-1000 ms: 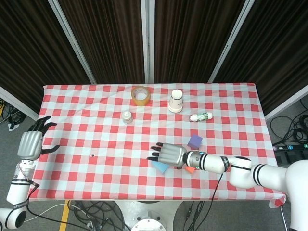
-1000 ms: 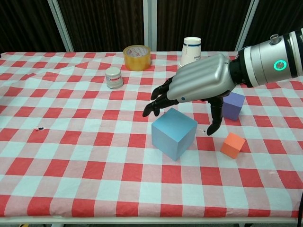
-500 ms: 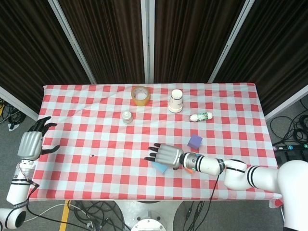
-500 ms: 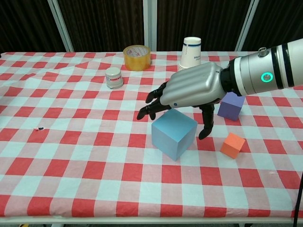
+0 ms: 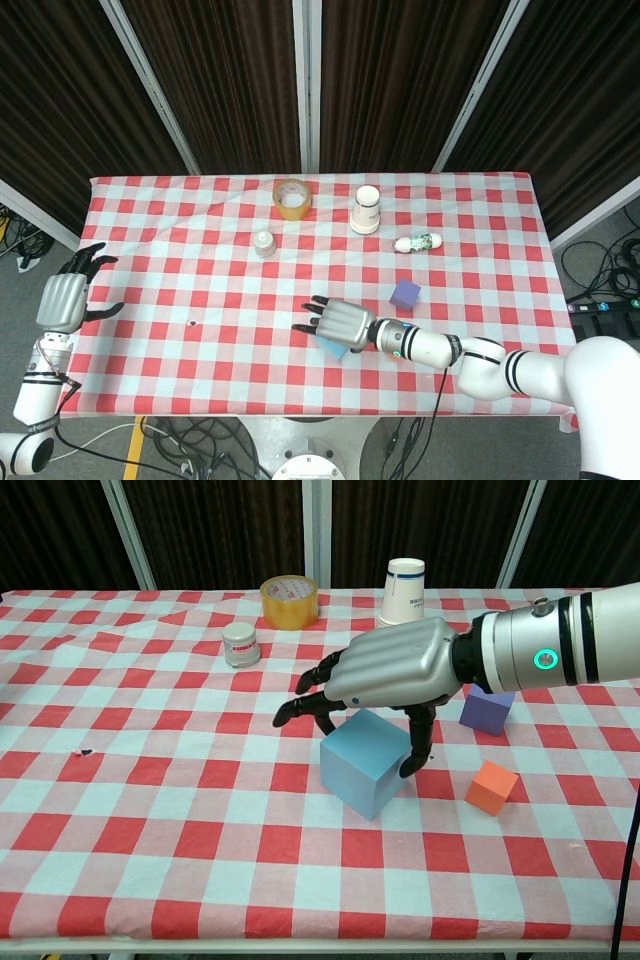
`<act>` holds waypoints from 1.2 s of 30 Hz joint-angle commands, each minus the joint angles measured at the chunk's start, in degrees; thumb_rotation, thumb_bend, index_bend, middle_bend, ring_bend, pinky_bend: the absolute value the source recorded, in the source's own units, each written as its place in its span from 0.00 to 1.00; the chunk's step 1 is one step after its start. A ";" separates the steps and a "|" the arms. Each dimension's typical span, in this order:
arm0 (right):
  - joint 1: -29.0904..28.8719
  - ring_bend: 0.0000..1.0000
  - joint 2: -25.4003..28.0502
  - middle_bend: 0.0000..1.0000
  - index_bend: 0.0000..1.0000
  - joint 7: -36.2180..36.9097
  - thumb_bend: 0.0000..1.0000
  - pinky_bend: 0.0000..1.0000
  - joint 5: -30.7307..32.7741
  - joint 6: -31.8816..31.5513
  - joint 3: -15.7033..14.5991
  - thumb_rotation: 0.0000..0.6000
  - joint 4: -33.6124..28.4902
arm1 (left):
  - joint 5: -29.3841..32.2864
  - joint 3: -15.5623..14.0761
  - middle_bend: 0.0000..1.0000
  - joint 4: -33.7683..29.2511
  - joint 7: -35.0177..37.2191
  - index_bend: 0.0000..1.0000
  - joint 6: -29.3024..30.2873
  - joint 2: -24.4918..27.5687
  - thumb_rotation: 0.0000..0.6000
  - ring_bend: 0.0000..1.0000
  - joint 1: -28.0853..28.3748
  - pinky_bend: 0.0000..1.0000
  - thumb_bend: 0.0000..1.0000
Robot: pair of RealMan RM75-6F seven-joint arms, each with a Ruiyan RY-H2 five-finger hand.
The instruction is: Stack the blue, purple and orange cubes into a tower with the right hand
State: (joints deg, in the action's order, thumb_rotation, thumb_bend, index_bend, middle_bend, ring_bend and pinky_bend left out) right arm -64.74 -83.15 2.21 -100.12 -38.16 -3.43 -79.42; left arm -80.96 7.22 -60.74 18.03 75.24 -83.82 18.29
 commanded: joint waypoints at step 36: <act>10.27 0.13 -4.61 0.43 0.09 -38.74 0.00 0.05 41.32 -12.73 13.12 1.00 -2.69 | -0.07 0.13 0.24 -0.07 2.41 0.33 -0.24 0.13 1.00 0.16 -0.10 0.29 0.11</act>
State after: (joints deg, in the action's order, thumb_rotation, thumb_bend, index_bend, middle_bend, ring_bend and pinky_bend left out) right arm -55.23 -86.01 -31.89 -63.63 -48.19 7.92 -81.08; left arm -81.03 7.36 -60.79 20.40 75.01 -83.70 18.19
